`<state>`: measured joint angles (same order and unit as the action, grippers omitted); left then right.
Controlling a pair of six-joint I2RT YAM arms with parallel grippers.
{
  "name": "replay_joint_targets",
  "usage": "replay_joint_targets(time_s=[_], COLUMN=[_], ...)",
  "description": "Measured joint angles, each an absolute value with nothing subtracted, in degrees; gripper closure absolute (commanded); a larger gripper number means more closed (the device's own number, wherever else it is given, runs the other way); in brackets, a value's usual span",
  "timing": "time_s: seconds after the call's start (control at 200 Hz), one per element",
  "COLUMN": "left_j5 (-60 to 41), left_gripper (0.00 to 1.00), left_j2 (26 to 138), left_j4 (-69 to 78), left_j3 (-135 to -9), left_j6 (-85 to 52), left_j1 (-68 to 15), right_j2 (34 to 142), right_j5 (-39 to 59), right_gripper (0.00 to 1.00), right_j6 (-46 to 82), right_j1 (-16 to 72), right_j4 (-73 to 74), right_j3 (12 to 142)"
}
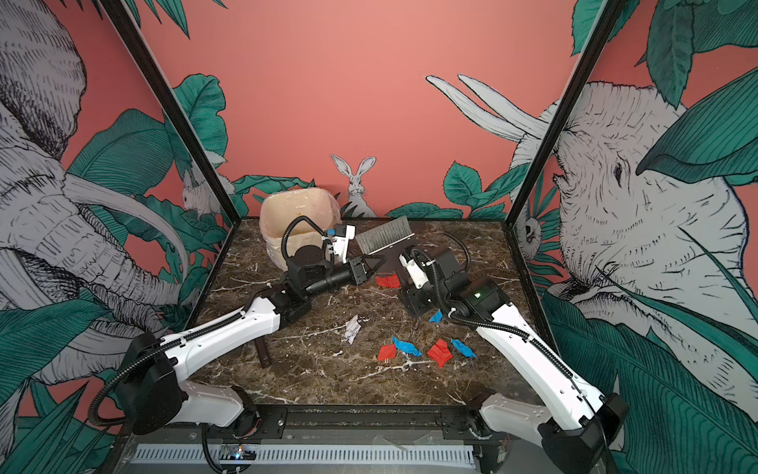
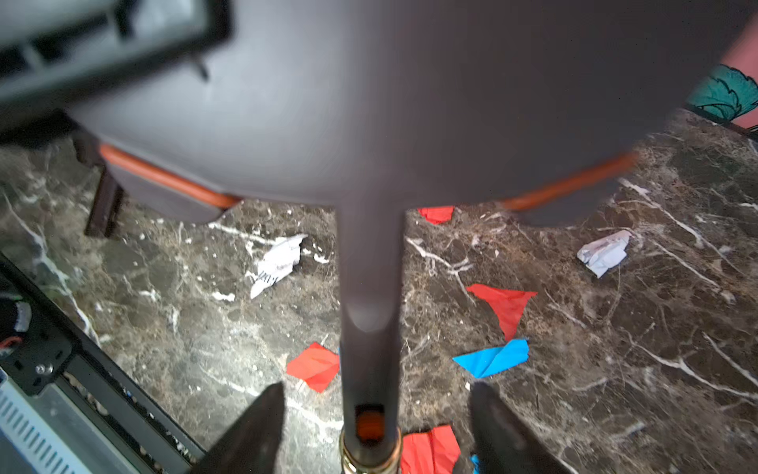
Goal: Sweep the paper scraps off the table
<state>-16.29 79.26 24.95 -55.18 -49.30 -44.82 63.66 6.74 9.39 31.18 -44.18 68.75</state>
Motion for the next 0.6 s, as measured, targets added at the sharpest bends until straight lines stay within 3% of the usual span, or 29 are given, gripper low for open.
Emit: replay_joint_targets(time_s=[0.225,0.425,0.6], left_j5=[-10.3,-7.2,-5.8], left_gripper=[1.0,1.0,1.0], left_j2=[78.8,77.1,77.4], left_j4=[33.6,42.3,46.5], left_j3=[-51.5,-51.4,-52.3], left_j6=[-52.9,-55.6,-58.1], left_j1=[-44.5,-44.5,-44.5], right_j2=[57.6,58.3,64.3], right_j5=[27.4,43.7,51.2], right_gripper=[0.01,0.04,0.06], right_j6=[24.6,45.1,62.4], right_j1=[15.4,10.9,10.1], right_j4=[-24.9,4.5,33.3], right_j3=[55.1,43.8,39.7])
